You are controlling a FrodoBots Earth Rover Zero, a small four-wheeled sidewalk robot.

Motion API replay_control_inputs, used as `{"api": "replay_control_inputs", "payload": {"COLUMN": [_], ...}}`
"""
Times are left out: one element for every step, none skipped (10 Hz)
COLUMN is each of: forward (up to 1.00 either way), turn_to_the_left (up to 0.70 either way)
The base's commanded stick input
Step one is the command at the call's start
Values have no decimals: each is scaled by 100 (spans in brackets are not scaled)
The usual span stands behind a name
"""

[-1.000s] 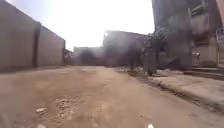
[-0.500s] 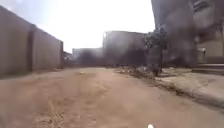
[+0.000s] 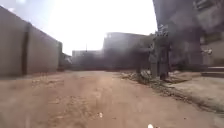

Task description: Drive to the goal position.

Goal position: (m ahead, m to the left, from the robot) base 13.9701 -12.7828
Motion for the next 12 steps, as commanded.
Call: {"api": "replay_control_inputs", "payload": {"forward": [100,100,100,100,100,100,100,100,100,100,100,100], "turn_to_the_left": [0,0,0,0,0,0,0,0,0,0,0,0]}}
